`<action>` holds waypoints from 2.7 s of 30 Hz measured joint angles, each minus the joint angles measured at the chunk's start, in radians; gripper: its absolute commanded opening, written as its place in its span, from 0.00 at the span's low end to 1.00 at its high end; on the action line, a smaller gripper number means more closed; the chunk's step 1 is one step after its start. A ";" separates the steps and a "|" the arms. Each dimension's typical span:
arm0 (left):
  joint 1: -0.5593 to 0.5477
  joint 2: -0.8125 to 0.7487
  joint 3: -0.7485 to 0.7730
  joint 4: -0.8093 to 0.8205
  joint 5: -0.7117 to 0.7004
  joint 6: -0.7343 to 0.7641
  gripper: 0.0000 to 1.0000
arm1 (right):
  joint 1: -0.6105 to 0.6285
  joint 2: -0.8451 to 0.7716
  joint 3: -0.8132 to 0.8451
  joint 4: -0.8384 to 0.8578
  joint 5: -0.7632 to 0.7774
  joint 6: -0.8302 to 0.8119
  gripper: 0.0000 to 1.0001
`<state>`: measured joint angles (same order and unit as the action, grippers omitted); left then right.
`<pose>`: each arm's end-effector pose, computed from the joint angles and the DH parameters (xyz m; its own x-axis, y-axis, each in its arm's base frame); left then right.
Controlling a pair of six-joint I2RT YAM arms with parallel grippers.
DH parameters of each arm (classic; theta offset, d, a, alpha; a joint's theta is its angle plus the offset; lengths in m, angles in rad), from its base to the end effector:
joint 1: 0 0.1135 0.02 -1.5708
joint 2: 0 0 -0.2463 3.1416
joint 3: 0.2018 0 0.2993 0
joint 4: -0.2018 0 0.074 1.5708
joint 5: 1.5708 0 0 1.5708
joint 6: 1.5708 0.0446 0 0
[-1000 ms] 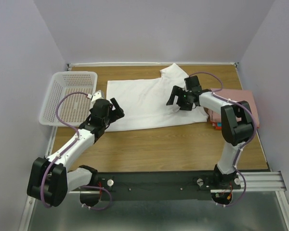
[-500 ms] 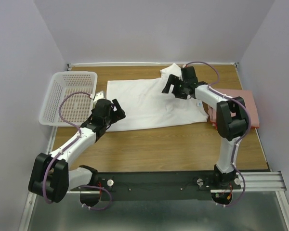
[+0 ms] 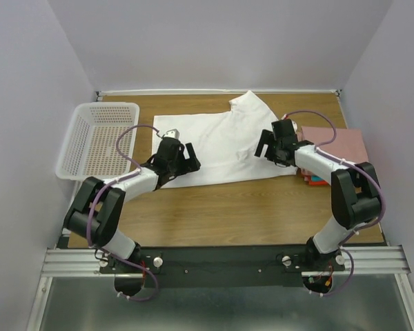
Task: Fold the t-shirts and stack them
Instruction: Fold the tshirt
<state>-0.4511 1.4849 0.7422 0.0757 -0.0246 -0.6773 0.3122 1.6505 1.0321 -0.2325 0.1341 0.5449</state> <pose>0.3142 -0.1510 0.1314 -0.6961 -0.3589 -0.6218 -0.0228 0.8767 -0.4805 0.3742 0.1145 0.1490 -0.7262 0.3054 -0.6159 0.1823 0.9494 0.2558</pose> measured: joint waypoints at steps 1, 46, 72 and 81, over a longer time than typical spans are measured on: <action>0.000 0.029 0.000 0.009 0.009 0.000 0.98 | 0.000 0.006 -0.013 -0.002 0.005 -0.001 1.00; 0.109 0.050 0.415 -0.375 -0.366 -0.056 0.97 | -0.004 -0.570 -0.290 -0.190 -0.177 0.081 1.00; 0.247 0.703 0.951 -0.583 -0.379 0.048 0.60 | -0.004 -0.579 -0.306 -0.196 -0.139 0.040 1.00; 0.248 0.729 0.958 -0.590 -0.380 0.040 0.32 | -0.004 -0.587 -0.314 -0.196 -0.138 0.038 1.00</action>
<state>-0.2028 2.2143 1.6997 -0.5140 -0.4046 -0.6369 0.3084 1.0634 0.7185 -0.4290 -0.0044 0.5827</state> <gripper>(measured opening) 0.371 0.998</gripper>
